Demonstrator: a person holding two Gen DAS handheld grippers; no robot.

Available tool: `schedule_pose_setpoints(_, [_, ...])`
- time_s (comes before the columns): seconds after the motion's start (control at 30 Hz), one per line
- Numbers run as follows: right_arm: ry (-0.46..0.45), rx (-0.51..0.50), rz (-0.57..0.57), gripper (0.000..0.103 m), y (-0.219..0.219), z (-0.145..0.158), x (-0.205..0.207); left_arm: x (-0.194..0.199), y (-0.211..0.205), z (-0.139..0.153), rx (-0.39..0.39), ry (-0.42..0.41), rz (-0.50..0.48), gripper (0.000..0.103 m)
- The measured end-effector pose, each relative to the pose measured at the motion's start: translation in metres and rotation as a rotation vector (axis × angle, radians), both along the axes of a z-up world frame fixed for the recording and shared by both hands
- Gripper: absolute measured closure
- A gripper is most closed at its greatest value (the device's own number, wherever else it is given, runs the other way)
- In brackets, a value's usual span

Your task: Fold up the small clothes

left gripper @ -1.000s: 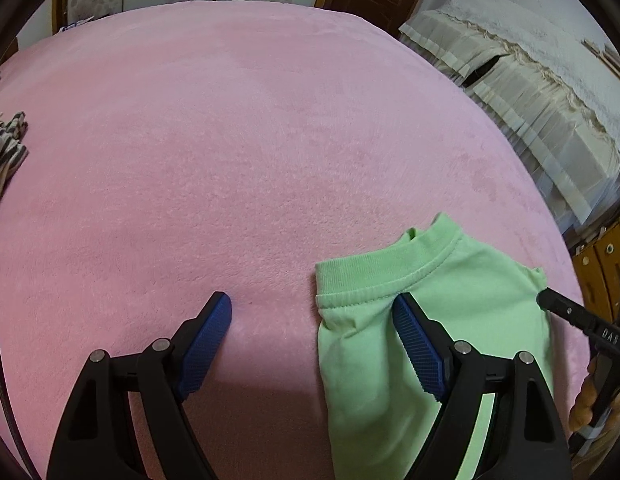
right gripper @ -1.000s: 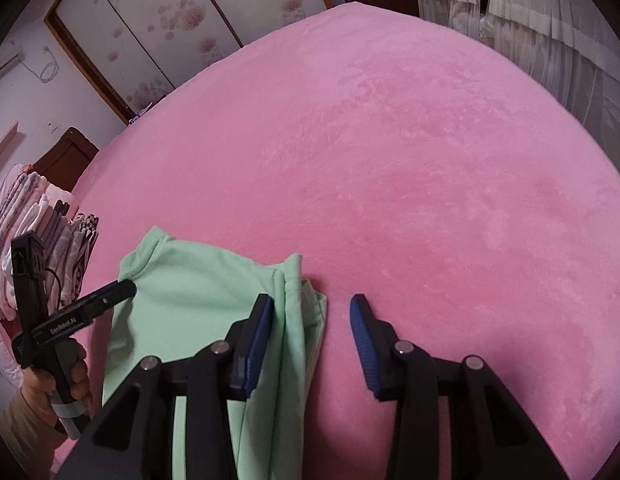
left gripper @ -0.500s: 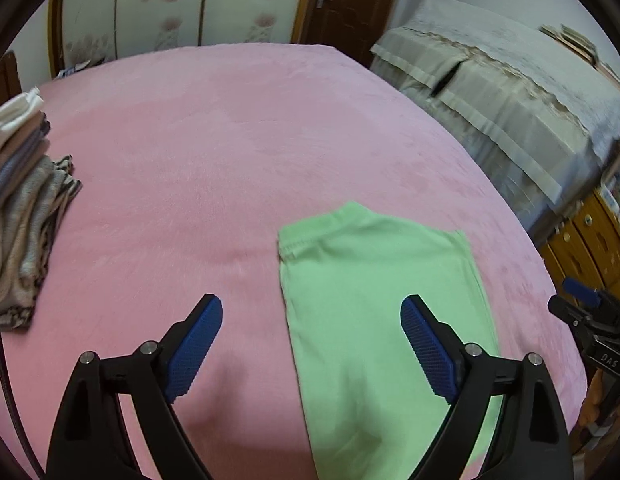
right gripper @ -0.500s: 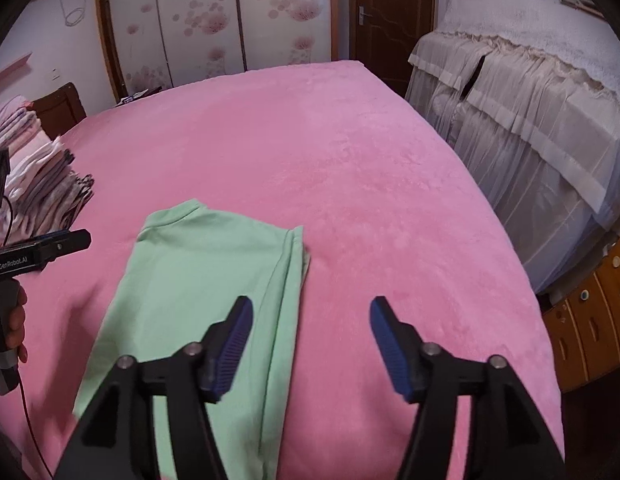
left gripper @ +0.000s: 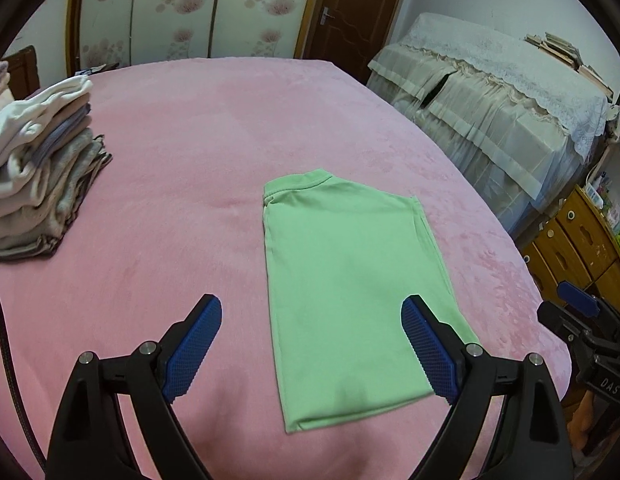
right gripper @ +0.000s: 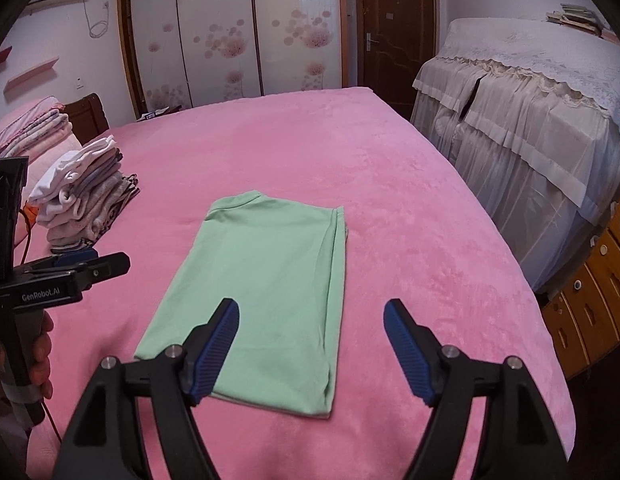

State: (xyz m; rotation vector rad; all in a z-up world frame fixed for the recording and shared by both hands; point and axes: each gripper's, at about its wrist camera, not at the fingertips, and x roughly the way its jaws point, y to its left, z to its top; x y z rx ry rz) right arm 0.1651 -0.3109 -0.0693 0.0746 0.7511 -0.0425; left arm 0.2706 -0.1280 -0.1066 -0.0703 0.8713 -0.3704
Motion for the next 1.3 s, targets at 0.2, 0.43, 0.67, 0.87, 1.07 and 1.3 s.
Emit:
schedule_pose_setpoints(0.2, [-0.014,0.017,-0.020,0.024,0.011,-0.006,-0.017,-0.021,-0.004,-0.005,0.026,-0.016,-0.005,0.012])
schedule_pose_setpoints(0.43, [0.010,0.042,-0.050,0.023,0.012,-0.015,-0.027,-0.037,-0.007,-0.013,0.038,-0.006,0.014,0.012])
schedule_pose_setpoints(0.67, [-0.101,0.066,-0.085,0.023,0.007,-0.013,-0.042,-0.039,-0.004,-0.024,0.038,0.023,0.055,0.012])
schedule_pose_setpoints(0.87, [-0.104,0.037,0.004,0.023,0.006,-0.015,-0.039,-0.035,-0.009,-0.035,0.051,0.022,0.019,0.012])
schedule_pose_setpoints(1.07, [-0.034,0.093,0.078,0.023,0.000,-0.035,-0.027,-0.036,-0.011,-0.040,0.006,0.005,-0.040,0.012])
schedule_pose_setpoints(1.3, [0.011,0.134,0.095,0.023,-0.013,-0.055,-0.014,-0.015,0.009,-0.057,-0.036,0.070,-0.022,0.012])
